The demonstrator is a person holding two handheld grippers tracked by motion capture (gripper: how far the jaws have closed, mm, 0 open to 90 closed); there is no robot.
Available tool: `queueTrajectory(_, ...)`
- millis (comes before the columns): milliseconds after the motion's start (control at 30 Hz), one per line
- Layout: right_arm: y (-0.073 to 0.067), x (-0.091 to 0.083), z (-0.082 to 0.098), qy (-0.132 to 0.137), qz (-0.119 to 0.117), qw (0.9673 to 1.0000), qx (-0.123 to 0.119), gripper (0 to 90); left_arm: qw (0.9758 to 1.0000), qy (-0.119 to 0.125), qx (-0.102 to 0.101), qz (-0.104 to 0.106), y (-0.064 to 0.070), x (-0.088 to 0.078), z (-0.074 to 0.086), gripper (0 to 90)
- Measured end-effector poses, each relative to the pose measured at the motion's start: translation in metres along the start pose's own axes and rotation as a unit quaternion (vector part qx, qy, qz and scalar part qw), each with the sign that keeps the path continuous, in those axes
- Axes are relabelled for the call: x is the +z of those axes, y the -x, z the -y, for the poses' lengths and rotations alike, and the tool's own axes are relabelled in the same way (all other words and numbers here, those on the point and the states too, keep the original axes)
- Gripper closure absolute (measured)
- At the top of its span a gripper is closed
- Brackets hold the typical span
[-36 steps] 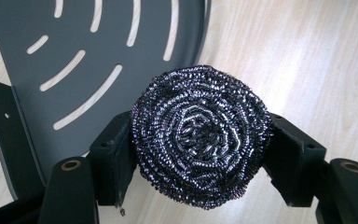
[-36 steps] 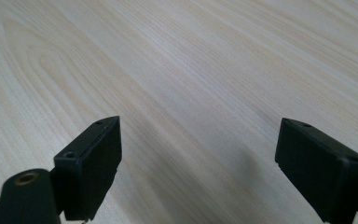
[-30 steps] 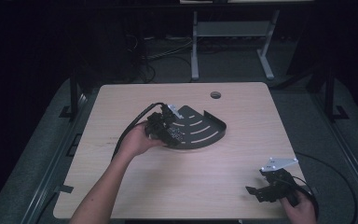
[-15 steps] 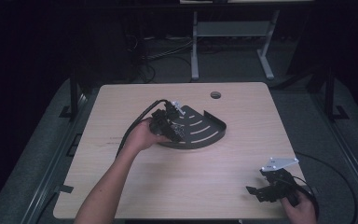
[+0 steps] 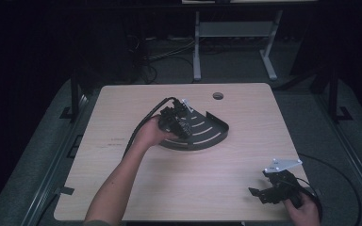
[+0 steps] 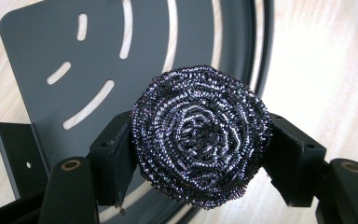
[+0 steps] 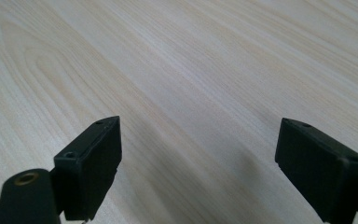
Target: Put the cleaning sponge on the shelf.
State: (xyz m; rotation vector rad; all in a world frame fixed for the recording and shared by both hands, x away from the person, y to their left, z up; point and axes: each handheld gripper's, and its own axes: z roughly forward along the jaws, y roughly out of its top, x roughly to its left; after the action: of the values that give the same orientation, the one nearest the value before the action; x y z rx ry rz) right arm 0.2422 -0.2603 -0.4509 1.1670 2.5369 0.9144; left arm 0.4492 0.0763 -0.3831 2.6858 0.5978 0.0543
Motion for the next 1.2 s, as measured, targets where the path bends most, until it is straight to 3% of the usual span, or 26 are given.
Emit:
queueTrajectory(400,0.0,-0.001,0.0,-0.002,0.0,1.0,-0.002,14.3,0.9995,0.006,-0.03,-0.006,-0.013,0.015,-0.001,31.7)
queueTrajectory(1200,0.003,-0.002,0.003,0.0,0.003,1.0,-0.001,14.3,0.9989,-0.01,-0.044,-0.008,-0.023,0.047,-0.007,31.4)
